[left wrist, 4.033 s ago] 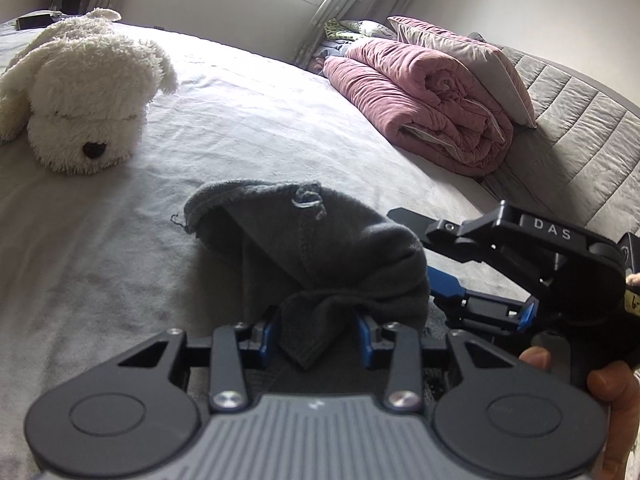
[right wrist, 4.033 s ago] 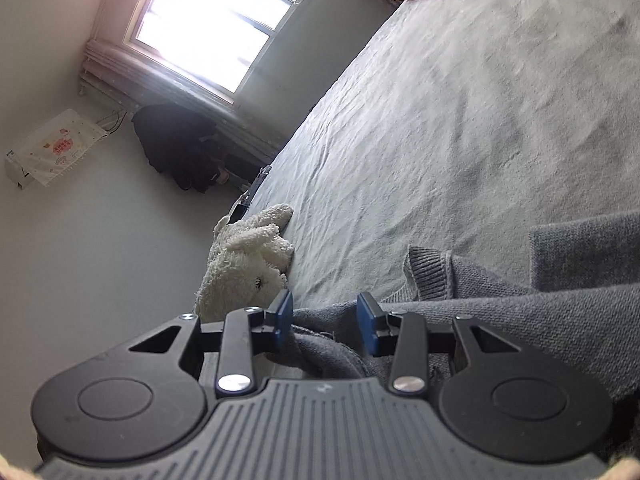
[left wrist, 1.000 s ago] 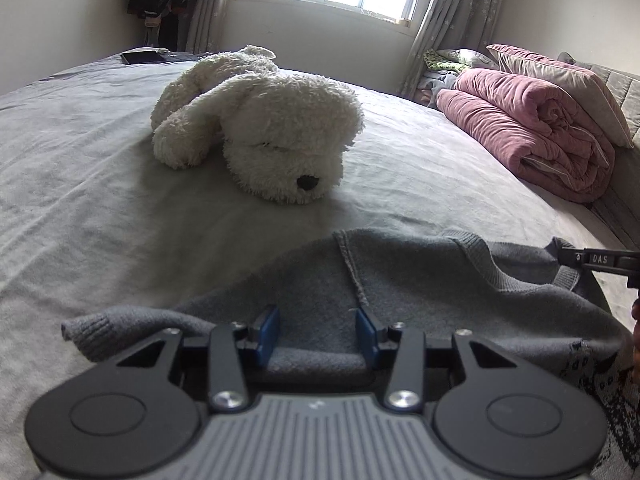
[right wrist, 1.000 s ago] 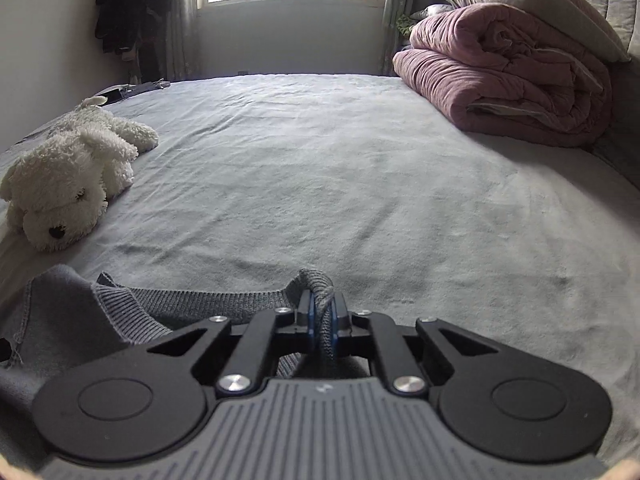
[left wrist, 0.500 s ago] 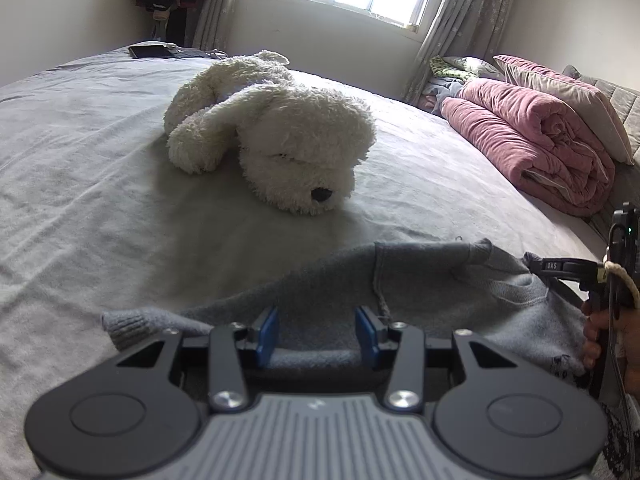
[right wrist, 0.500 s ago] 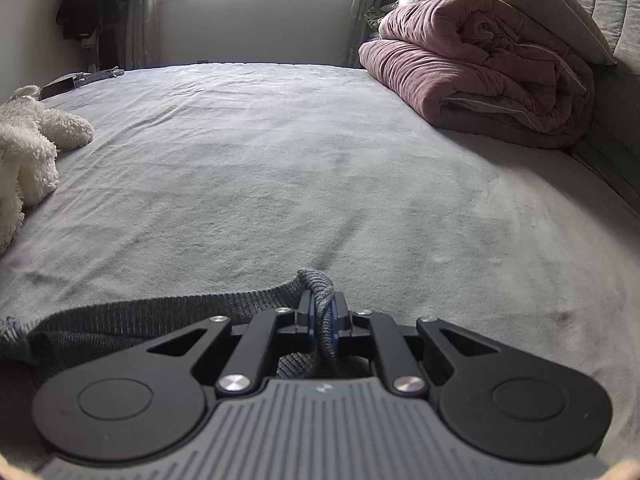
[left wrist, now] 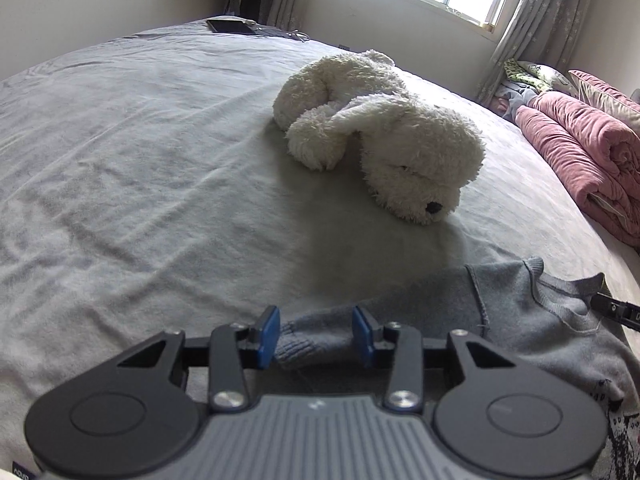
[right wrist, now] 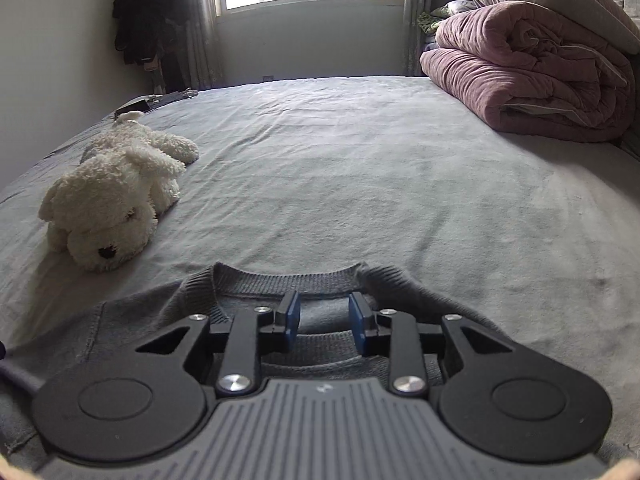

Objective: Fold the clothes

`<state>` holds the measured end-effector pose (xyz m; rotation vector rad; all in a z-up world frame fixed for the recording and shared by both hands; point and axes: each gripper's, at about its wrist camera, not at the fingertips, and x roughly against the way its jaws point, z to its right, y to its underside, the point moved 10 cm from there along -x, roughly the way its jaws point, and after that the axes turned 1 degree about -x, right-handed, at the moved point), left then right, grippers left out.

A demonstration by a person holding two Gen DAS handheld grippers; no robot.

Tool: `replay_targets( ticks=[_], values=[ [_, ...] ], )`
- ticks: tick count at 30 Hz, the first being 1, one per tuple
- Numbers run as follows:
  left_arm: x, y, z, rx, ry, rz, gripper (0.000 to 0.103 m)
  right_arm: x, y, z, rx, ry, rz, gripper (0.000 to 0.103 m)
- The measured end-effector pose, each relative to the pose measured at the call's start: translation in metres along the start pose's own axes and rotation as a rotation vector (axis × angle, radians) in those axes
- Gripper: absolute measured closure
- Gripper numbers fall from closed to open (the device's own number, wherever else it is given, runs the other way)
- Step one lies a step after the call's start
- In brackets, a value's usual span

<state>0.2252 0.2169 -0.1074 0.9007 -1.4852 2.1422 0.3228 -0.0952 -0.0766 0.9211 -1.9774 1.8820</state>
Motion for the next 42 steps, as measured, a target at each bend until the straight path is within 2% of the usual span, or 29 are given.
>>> replay_targets(
  ticks=[5,13,16,17,19,24,32,35,36,37,40,42],
  values=[
    [-0.005,0.003,-0.006,0.051,0.03,-0.031,0.071,0.025,0.019,-0.062,0.038,-0.175,-0.032,0.072],
    [0.004,-0.003,-0.018,0.121,0.056,-0.004,0.072,0.064,0.059,-0.169,0.142,-0.535,-0.123,0.072],
    [0.002,-0.003,-0.024,0.139,0.048,-0.009,0.072,0.071,0.077,-0.206,0.224,-0.645,-0.149,0.072],
    [0.001,-0.002,-0.026,0.145,0.044,-0.012,0.072,0.071,0.081,-0.214,0.253,-0.658,-0.149,0.072],
    [-0.002,-0.002,-0.03,0.157,0.033,-0.018,0.072,0.07,0.09,-0.228,0.312,-0.678,-0.146,0.072],
    [-0.006,0.0,-0.033,0.172,0.033,-0.024,0.072,0.048,0.096,-0.234,0.381,-0.609,-0.138,0.072],
    [-0.003,-0.002,-0.04,0.221,0.031,-0.014,0.072,0.034,0.099,-0.219,0.417,-0.53,-0.1,0.072],
    [0.0,-0.003,-0.044,0.232,0.016,-0.006,0.071,0.027,0.1,-0.214,0.439,-0.476,-0.069,0.073],
    [0.001,-0.004,-0.045,0.236,0.011,-0.004,0.071,0.025,0.1,-0.212,0.451,-0.452,-0.055,0.079],
    [0.003,-0.004,-0.047,0.24,0.006,-0.001,0.071,0.022,0.101,-0.21,0.463,-0.428,-0.041,0.08],
    [0.006,-0.006,-0.051,0.251,-0.01,0.006,0.069,0.024,0.094,-0.201,0.388,-0.449,-0.037,0.09],
    [0.008,-0.007,-0.053,0.258,-0.02,0.012,0.063,0.027,0.087,-0.193,0.279,-0.524,-0.062,0.091]
  ],
)
